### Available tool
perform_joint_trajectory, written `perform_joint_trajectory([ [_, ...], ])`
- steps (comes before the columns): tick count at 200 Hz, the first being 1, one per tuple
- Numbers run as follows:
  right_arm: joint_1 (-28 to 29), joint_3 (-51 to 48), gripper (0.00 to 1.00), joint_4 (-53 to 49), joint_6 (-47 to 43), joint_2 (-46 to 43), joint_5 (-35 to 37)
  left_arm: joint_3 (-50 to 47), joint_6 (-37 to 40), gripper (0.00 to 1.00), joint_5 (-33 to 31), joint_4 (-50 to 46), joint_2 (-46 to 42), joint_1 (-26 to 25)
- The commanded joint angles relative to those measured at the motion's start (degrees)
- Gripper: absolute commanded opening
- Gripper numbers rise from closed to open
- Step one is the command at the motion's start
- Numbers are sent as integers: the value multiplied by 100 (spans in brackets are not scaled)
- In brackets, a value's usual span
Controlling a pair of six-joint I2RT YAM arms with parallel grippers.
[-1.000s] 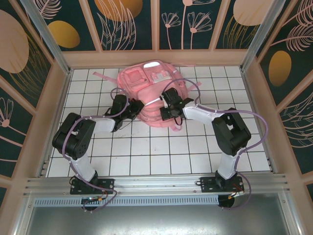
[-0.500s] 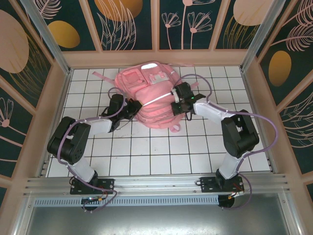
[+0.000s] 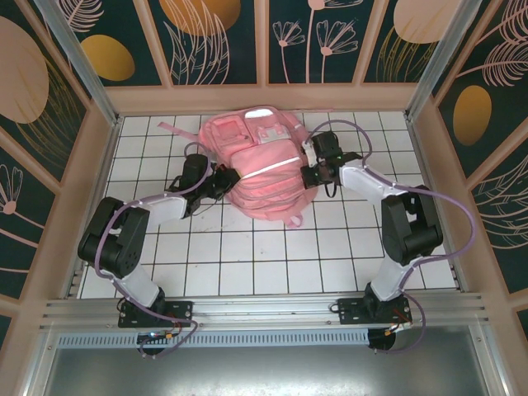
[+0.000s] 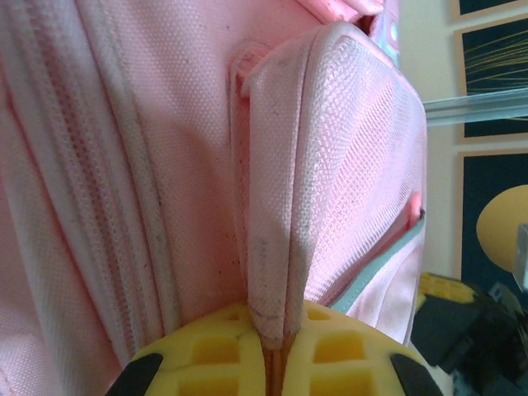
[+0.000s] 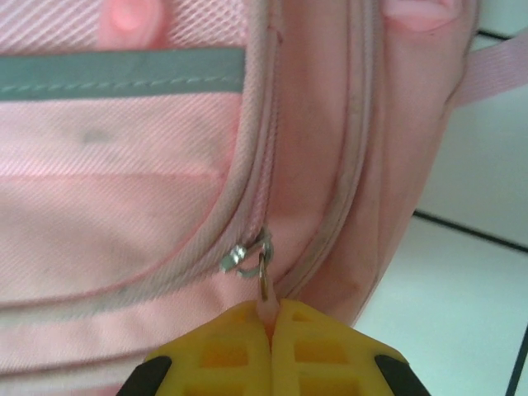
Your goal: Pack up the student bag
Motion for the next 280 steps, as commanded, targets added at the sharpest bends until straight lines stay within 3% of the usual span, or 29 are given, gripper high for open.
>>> perform_joint_trajectory([
  [1, 163, -468, 0, -745, 431, -675, -312, 604, 591, 0, -125, -206, 355, 234],
  [45, 1224, -903, 0, -207, 958, -1169, -1627, 1781, 719, 0, 274, -339, 1181, 223],
  [57, 1381, -807, 0, 134, 1090, -1070, -1927, 1995, 655, 23, 379, -312, 1347, 222],
  [64, 1432, -730, 0, 345, 1149, -969, -2115, 2104, 615, 45, 402, -358, 1413, 225],
  [82, 1501, -499, 0, 835, 1290, -621, -2353, 2204, 677, 69, 308, -584, 1332, 234],
  [108, 1529, -14, 0, 1360, 1380, -52, -2494, 2026, 1000, 90, -61, -1157, 855, 251],
  [128, 1538, 378, 0, 1482, 1386, 292, -2487, 1678, 1067, 92, -166, -1400, 387, 277],
  [178, 1549, 152, 0, 1828, 1582, 269, -2661, 288, 418, 87, -12, -950, -607, 240],
  [223, 1803, -251, 0, 1904, 1802, -144, -2659, 265, -179, 74, 99, -33, 46, -106],
  [246, 1895, -525, 0, 1719, 1888, -378, -2535, 312, -428, 47, 31, 611, 520, -179],
  [268, 1976, -880, 0, 1490, 1973, -641, -2421, 409, -521, 16, 22, 856, 887, -179],
  [276, 2005, -1015, 0, 1317, 1961, -714, -2264, 409, -558, 0, 30, 965, 964, -179],
  [280, 2008, -1085, 0, 1215, 1970, -758, -2154, 415, -561, 0, 24, 976, 985, -179],
])
